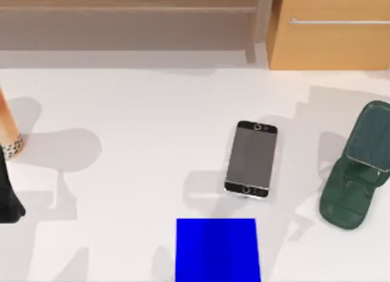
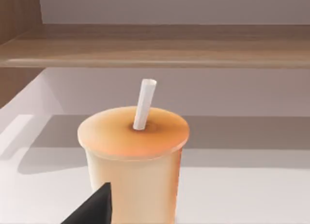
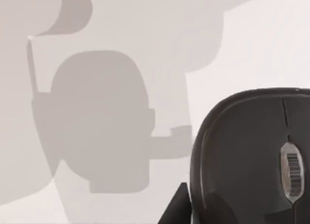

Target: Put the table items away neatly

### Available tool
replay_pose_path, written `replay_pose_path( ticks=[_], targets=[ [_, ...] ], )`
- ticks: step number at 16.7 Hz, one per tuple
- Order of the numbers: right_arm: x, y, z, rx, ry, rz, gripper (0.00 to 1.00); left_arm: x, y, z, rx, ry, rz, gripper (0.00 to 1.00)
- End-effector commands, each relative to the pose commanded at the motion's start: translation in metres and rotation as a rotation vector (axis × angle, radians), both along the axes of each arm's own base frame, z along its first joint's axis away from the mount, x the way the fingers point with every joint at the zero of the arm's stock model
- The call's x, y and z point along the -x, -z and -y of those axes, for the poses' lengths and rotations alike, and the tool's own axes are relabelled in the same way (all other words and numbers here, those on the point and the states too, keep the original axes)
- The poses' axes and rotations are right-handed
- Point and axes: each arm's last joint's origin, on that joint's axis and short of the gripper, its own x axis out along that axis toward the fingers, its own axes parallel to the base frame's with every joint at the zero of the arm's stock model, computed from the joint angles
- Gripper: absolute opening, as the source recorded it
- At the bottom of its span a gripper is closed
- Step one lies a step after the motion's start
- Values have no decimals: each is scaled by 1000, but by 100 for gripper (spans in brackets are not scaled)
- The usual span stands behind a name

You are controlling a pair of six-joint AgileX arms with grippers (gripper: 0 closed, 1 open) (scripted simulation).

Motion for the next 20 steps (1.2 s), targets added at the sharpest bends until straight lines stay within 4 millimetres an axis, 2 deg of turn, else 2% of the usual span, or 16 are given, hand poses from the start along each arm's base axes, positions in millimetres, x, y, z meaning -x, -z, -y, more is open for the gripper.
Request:
replay_pose_path(
  ticks=[2, 4, 6, 9, 12, 14, 20],
  targets=[
    [-2, 0, -4, 0, -3, 7, 0, 0, 0, 0, 0, 0, 0, 100],
    [-10, 1, -25, -1, -20, 33, 0, 0, 0, 0, 0, 0, 0, 100],
    [-18, 1, -65, -7, -55, 70, 0, 0, 0, 0, 0, 0, 0, 100],
    [-19, 1, -152, -23, -154, 133, 0, 0, 0, 0, 0, 0, 0, 100],
    [2, 5, -242, -47, -267, 162, 0, 0, 0, 0, 0, 0, 0, 100],
    [21, 10, -283, -60, -301, 169, 0, 0, 0, 0, 0, 0, 0, 100],
    [77, 27, -353, -81, -299, 168, 0, 0, 0, 0, 0, 0, 0, 100]
  ],
)
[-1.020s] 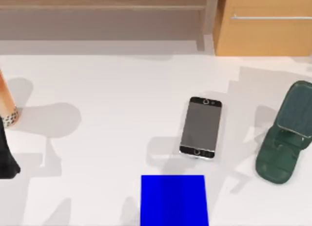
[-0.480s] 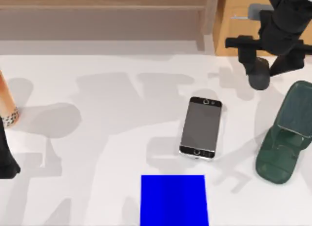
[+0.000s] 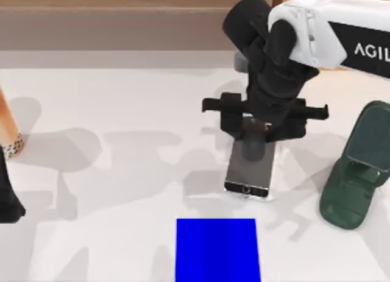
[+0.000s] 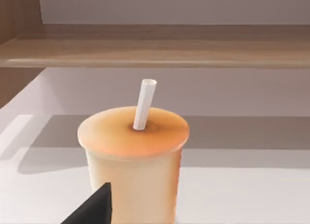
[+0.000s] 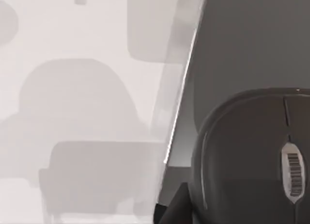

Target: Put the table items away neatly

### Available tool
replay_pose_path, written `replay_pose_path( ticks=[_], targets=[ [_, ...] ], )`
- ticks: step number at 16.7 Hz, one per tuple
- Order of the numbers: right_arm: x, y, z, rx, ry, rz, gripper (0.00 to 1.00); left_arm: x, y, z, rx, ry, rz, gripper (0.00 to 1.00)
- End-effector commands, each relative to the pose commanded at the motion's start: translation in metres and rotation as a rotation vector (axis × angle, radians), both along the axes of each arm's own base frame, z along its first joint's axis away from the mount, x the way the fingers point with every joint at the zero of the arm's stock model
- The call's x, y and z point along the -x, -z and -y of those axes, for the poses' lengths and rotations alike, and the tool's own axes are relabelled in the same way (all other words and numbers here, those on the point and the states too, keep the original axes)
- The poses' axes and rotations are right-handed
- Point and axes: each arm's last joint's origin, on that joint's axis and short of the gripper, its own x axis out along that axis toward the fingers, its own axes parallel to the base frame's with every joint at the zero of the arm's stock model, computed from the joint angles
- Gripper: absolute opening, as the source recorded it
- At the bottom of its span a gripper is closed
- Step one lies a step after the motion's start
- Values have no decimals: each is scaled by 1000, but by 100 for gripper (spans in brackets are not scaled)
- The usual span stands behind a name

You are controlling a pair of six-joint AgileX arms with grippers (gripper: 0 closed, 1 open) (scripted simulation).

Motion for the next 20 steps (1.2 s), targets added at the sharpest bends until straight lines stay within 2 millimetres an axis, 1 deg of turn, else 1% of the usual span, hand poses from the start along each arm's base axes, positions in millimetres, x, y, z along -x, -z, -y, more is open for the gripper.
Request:
replay_pose_path(
  ticks=[2, 3, 5, 7, 9, 10, 14, 20],
  targets=[
    [29, 8, -28, -3, 1, -20, 0, 0, 0, 0, 0, 0, 0, 100],
    [47, 15, -41, 5, 1, -42, 0, 0, 0, 0, 0, 0, 0, 100],
    [82, 28, -60, 35, 1, -89, 0, 0, 0, 0, 0, 0, 0, 100],
    [110, 37, -67, 70, 4, -126, 0, 0, 0, 0, 0, 0, 0, 100],
    [127, 40, -69, 94, 6, -146, 0, 0, 0, 0, 0, 0, 0, 100],
    [130, 41, -69, 99, 6, -150, 0, 0, 0, 0, 0, 0, 0, 100],
    [131, 41, -69, 100, 6, -150, 0, 0, 0, 0, 0, 0, 0, 100],
    [131, 50, -69, 100, 7, -152, 0, 0, 0, 0, 0, 0, 0, 100]
  ],
)
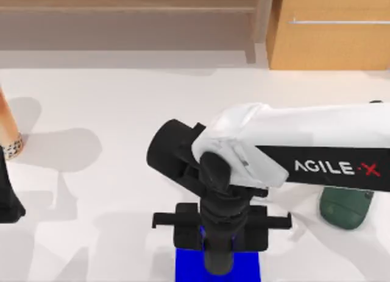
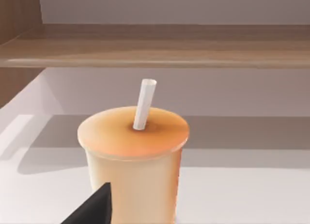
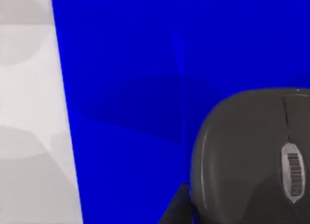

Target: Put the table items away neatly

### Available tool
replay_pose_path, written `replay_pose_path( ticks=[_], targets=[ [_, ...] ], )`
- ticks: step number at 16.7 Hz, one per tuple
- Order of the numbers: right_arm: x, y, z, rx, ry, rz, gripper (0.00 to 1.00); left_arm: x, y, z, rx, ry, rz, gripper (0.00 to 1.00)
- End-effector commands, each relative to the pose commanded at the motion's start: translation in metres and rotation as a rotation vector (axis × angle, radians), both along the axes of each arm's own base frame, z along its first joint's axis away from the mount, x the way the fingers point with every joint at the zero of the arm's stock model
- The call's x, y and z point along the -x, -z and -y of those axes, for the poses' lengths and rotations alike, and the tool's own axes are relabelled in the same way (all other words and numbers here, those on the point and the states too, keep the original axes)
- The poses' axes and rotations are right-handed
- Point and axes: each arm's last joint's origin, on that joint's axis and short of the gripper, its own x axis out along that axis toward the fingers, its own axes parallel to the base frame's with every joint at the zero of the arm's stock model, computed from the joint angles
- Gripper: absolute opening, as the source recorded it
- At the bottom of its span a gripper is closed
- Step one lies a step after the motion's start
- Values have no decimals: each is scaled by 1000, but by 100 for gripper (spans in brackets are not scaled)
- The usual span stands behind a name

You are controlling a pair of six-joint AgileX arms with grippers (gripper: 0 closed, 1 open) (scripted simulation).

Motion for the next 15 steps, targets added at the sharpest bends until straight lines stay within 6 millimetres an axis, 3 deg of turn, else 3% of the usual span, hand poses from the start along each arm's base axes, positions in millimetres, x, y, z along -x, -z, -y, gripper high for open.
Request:
replay_pose_path(
  ticks=[4, 15],
  targets=[
    [0, 1, 0, 0, -1, 2, 0, 0, 0, 0, 0, 0, 0, 100],
    [0, 1, 0, 0, -1, 2, 83, 0, 0, 0, 0, 0, 0, 100]
  ],
)
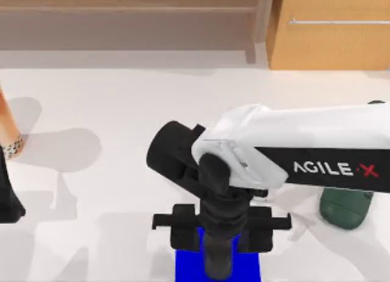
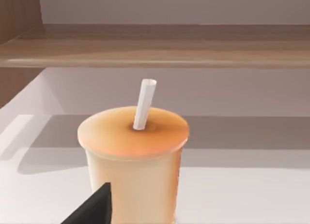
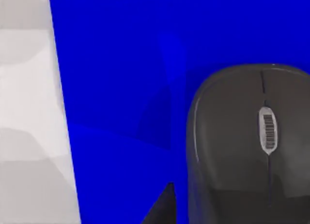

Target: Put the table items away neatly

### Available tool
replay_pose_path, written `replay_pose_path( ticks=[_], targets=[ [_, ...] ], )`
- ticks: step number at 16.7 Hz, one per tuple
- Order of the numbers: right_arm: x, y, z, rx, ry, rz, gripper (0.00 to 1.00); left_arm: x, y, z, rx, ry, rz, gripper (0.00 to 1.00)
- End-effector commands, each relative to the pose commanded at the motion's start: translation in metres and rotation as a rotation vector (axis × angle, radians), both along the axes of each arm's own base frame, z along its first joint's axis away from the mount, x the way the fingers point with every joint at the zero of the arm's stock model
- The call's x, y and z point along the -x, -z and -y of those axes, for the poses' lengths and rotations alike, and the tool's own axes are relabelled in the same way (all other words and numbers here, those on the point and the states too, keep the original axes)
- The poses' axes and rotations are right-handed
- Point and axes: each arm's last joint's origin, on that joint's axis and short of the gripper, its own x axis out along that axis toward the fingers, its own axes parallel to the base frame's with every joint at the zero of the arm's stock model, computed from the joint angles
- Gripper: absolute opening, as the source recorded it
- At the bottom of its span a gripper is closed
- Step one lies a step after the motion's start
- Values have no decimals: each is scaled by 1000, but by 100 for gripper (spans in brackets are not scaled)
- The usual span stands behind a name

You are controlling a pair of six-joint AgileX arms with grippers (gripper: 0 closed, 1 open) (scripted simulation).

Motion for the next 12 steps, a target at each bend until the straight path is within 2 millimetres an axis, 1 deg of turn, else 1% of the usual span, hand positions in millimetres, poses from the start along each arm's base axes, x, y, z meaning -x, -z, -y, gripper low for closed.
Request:
replay_pose_path(
  ticks=[2, 3, 12],
  targets=[
    [0, 0, 0, 0, 0, 0, 98, 0, 0, 0, 0, 0, 0, 100],
    [0, 0, 0, 0, 0, 0, 100, 0, 0, 0, 0, 0, 0, 100],
    [-1, 0, 0, 0, 2, 0, 100, 0, 0, 0, 0, 0, 0, 100]
  ],
)
